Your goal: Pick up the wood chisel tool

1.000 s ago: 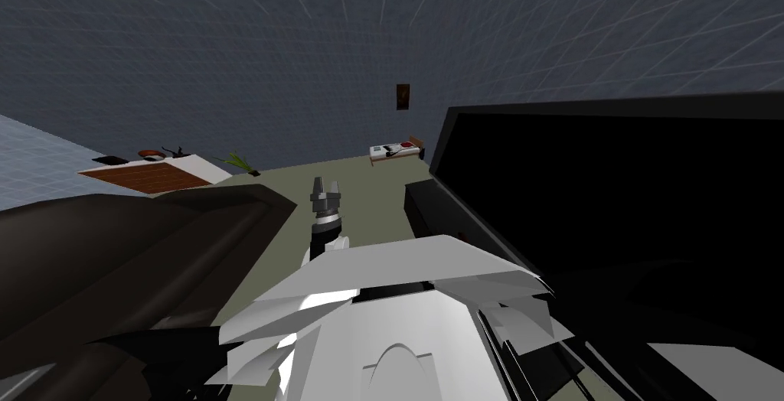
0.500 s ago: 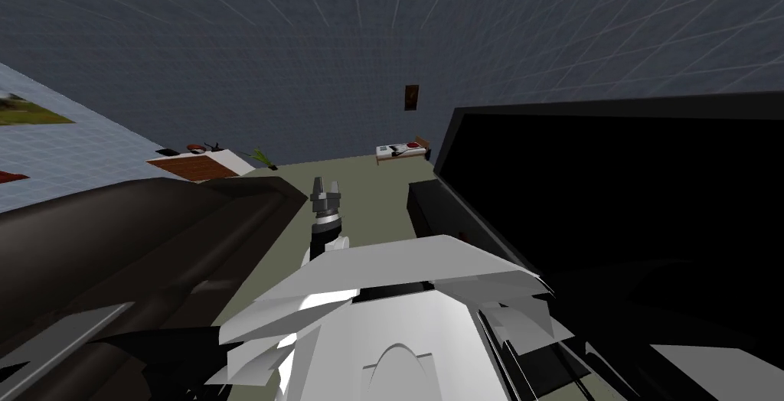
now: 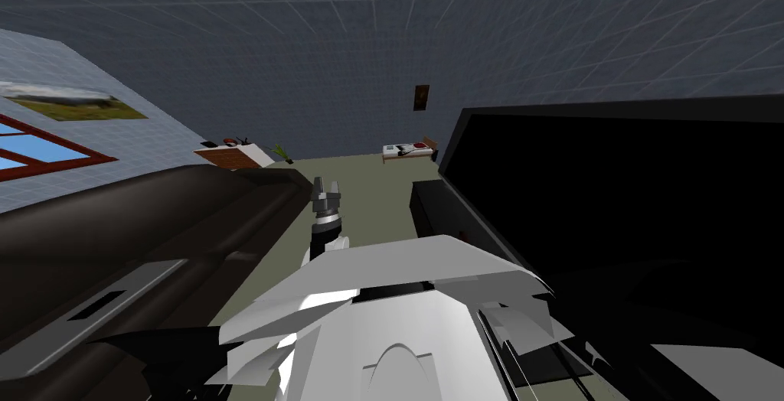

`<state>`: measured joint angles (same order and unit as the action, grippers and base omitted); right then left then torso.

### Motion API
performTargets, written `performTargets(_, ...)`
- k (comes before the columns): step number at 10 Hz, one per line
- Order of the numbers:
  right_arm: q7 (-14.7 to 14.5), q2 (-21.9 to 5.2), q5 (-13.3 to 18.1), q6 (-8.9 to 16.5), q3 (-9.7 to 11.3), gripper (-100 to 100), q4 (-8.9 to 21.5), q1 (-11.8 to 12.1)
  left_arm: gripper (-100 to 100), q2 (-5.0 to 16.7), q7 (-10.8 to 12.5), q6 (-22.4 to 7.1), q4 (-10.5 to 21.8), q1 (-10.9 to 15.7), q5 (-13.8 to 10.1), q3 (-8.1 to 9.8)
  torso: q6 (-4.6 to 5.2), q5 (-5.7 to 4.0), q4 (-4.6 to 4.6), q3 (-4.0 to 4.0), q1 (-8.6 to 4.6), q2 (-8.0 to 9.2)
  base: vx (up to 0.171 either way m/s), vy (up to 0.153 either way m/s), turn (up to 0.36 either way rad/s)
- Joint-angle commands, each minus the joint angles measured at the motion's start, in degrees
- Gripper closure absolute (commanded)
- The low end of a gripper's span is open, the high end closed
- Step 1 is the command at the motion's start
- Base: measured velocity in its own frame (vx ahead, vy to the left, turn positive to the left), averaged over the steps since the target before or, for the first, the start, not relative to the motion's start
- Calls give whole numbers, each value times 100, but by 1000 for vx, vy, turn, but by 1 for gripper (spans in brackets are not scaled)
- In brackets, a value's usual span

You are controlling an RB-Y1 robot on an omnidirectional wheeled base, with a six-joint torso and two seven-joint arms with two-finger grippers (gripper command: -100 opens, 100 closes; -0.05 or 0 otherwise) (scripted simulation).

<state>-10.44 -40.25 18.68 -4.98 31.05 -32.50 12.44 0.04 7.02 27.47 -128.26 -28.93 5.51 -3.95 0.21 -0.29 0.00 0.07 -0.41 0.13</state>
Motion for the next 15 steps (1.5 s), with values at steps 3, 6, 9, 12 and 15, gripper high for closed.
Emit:
performTargets(3, 482, -58, -413, 556, 508, -100, -412, -8, 0, 0, 0, 0, 0, 0, 0, 0, -3, -22, -1, -2, -7, -2, -120, -4, 199)
performTargets(6, 484, -85, -408, 618, 510, 100, -432, -10, 0, 0, 0, 0, 0, -1, 0, 1, 0, -37, -9, -13, -18, -20, -55, -9, 56)
performTargets(9, 476, -98, -404, 621, 510, 100, -425, -4, 0, 0, 0, 0, 0, -2, 0, 0, -3, -49, -13, -28, -21, -46, -2, -2, -1)
performTargets(12, 265, -28, -221, 365, 280, 100, -228, -2, 0, 0, 0, 0, 0, -2, 0, 0, -5, -48, -13, -30, -21, -48, 32, 4, -90)
performTargets(15, -169, 30, 163, -71, -176, 100, 140, 11, 0, 1, 0, 1, -1, -3, 0, 1, -7, -45, -24, -66, -14, -114, 177, 14, -265)
